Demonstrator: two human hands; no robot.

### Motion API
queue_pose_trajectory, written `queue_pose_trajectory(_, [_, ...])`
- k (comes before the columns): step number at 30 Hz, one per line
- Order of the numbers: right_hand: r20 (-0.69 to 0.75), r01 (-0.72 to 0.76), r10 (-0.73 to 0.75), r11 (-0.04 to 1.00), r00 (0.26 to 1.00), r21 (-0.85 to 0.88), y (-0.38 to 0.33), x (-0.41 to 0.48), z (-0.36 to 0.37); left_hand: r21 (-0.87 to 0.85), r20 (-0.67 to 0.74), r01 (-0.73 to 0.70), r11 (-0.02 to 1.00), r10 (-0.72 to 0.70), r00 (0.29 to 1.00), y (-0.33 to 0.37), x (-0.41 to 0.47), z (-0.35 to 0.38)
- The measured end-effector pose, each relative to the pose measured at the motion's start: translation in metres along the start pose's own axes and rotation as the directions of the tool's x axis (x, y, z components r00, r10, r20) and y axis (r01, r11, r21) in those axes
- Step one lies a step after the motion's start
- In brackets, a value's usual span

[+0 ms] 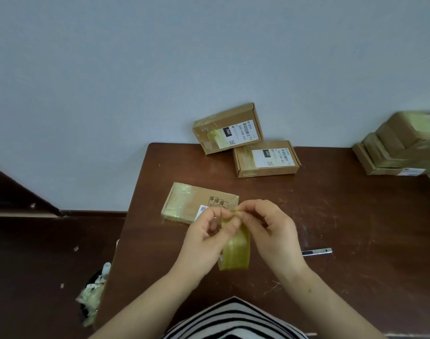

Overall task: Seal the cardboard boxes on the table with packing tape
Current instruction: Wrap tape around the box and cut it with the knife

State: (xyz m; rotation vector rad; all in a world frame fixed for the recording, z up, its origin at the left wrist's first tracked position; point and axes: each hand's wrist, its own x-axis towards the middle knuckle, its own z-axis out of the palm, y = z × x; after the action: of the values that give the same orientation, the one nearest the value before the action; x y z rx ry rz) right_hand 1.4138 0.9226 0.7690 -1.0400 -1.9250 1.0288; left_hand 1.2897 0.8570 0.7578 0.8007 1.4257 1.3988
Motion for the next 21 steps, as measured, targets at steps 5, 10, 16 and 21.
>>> queue_pose_trajectory(5, [-0.020, -0.005, 0.007, 0.994, 1.000, 0.108, -0.003, 0.005, -0.004, -0.074, -0.010, 0.121, 0.990, -0.122, 0.992, 0.010, 0.002, 0.001])
queue_pose_trajectory(10, [0.158, -0.183, 0.150, 0.958, 0.976, 0.219, -0.001, 0.015, -0.015, -0.117, -0.037, 0.220, 0.968, -0.226, 0.973, 0.013, 0.000, 0.000])
queue_pose_trajectory(16, [0.218, -0.019, -0.001, 0.996, 0.976, 0.088, -0.001, 0.014, -0.020, -0.148, -0.042, 0.262, 0.954, -0.271, 0.962, 0.017, 0.001, 0.002])
queue_pose_trajectory(21, [0.208, 0.011, -0.007, 1.000, 0.978, -0.017, -0.002, 0.017, -0.019, -0.153, -0.023, 0.273, 0.950, -0.279, 0.960, 0.018, 0.003, 0.001])
